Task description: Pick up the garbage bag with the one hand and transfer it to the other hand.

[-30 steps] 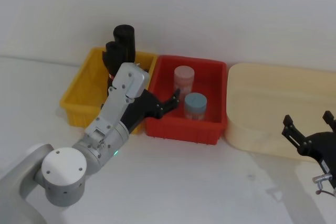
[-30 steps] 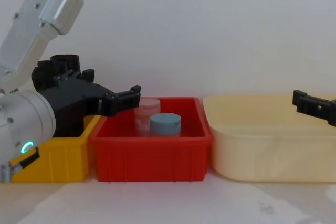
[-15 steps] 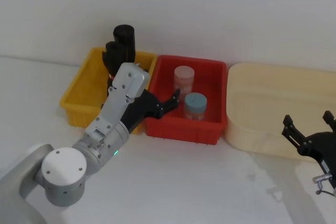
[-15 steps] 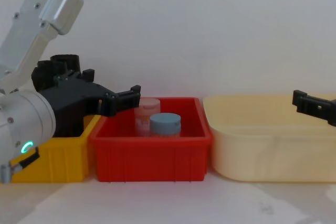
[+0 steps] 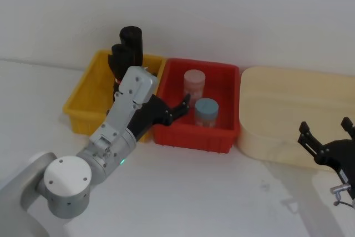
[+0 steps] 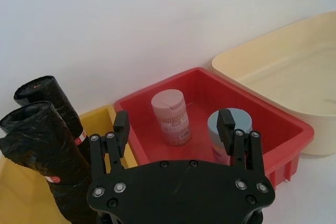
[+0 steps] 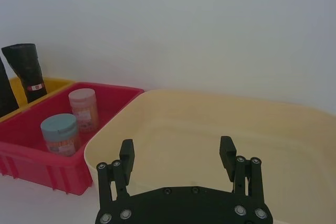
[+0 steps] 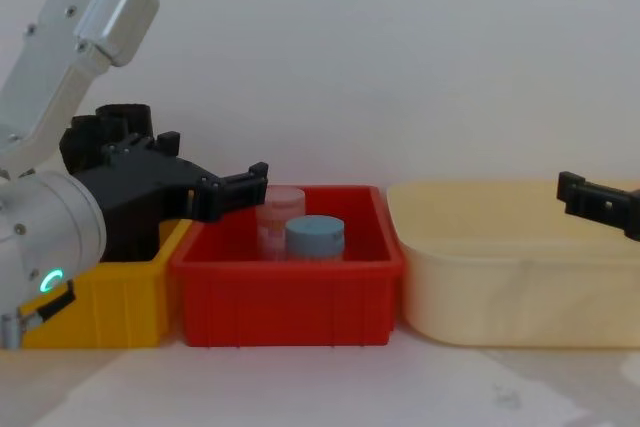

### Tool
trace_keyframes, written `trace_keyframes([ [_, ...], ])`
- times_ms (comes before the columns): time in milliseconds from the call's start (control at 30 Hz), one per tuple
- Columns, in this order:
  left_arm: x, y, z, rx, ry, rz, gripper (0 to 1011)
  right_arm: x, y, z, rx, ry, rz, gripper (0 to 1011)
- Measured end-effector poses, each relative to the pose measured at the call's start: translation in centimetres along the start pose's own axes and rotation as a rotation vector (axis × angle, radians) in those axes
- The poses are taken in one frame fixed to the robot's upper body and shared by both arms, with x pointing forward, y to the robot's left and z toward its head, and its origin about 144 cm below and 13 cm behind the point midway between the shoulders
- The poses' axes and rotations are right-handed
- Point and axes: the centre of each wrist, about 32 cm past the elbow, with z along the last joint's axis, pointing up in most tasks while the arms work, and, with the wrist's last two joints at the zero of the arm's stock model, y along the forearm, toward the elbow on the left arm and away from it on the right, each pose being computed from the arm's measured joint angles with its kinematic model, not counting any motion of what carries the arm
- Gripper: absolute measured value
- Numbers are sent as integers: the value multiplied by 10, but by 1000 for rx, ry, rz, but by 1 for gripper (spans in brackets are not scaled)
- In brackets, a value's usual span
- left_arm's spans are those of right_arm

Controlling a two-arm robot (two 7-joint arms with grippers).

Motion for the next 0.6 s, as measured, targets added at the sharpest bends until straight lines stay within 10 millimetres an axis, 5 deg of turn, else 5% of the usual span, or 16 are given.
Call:
trace_keyframes([
  [600,2,0,3,4,-5,-10,1001,1,5,5,0,5,7,1001],
])
